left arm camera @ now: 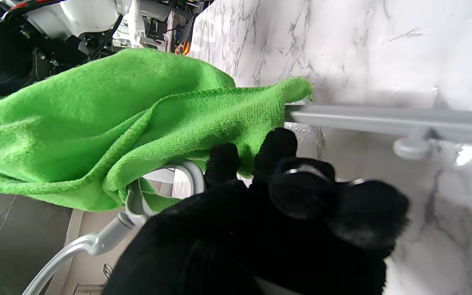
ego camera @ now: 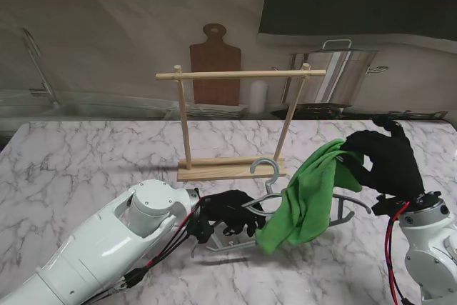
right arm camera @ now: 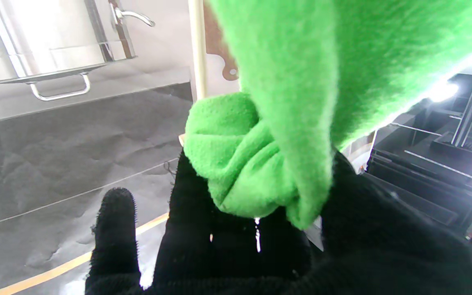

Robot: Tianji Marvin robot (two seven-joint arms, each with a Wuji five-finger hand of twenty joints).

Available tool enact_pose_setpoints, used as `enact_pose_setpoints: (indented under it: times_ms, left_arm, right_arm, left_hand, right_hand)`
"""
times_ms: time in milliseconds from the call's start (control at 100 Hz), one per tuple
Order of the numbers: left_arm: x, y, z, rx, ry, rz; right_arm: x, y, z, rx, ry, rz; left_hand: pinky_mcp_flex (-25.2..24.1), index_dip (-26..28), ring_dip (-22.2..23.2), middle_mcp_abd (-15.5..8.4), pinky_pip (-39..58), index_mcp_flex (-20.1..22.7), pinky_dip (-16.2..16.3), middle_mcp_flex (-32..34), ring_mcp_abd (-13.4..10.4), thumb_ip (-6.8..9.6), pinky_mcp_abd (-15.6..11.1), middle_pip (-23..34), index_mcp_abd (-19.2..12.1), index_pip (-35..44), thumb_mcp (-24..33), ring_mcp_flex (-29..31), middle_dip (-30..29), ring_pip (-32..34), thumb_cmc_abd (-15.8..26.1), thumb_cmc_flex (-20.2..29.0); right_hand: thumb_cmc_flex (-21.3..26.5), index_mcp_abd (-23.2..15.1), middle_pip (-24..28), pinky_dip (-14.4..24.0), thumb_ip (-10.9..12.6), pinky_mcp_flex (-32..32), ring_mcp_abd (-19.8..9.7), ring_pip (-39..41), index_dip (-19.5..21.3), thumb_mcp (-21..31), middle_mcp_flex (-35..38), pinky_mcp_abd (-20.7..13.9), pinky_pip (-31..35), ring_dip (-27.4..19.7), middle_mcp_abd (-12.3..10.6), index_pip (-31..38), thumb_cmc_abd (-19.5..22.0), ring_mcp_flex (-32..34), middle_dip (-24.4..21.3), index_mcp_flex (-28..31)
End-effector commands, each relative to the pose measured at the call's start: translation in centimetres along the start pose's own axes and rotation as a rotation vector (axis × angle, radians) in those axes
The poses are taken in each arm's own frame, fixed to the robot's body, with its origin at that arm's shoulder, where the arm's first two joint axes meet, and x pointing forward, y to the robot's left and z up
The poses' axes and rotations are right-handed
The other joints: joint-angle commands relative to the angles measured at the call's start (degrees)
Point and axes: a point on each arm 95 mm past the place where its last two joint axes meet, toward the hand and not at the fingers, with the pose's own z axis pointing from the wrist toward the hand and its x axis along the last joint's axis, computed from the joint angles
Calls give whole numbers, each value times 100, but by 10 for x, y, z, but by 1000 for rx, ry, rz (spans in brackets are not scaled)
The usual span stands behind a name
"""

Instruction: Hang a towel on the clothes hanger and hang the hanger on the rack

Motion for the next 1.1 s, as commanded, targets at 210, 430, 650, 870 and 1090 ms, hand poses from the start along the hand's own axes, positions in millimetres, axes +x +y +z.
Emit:
enact_pose_setpoints:
  times_ms: [210,430,650,870,1090]
  left_arm:
    - [3,-5,-6,12,-7,16]
    - [2,-13,-7,50,-26,8]
    - [2,-20,-6,77,-42,-1]
    - [0,-26,-4,97,-60,-17]
    - [1,-28,0,95,-69,-28]
  right_arm:
    - [-12,7,-25,22,-48,-68]
    - [-10,16,-33,17,-42,-75]
    - [-3,16,-35,46,-24,-31]
    - [3,15,-39,105,-12,51]
    - [14,14,-41,133,17,136]
  left_hand:
    - [101,139,2,-114,1825,335,114,30,689,-153,-464,4,49,265,205,-77,87,148,7,469]
    - [111,142,-3,-109,1819,334,113,27,684,-157,-474,3,50,256,210,-67,96,145,3,469]
    - [124,148,-8,-107,1816,334,106,27,673,-163,-484,4,50,255,210,-60,105,146,7,469]
    - [144,147,-11,-91,1817,338,98,24,675,-169,-478,-1,60,250,220,-51,112,155,-1,469]
    - [196,151,-14,-70,1838,344,88,32,658,-167,-483,17,90,252,248,-6,129,184,-19,469]
  right_hand:
    - [64,-446,65,64,-36,-84,-141,-37,107,339,86,62,-152,94,-181,258,170,125,86,204]
    - [68,-426,60,70,-38,-80,-116,-34,101,376,119,76,-171,103,-154,258,136,134,94,237]
    - [56,-403,35,73,-43,-58,-94,-35,82,443,179,101,-190,109,-134,243,78,181,90,288]
    - [53,-368,-13,79,-53,2,-32,-27,52,556,295,142,-198,129,-66,230,-37,277,93,382]
    - [46,-319,-66,90,-66,94,12,-25,38,649,391,171,-189,155,-9,211,-123,354,114,447]
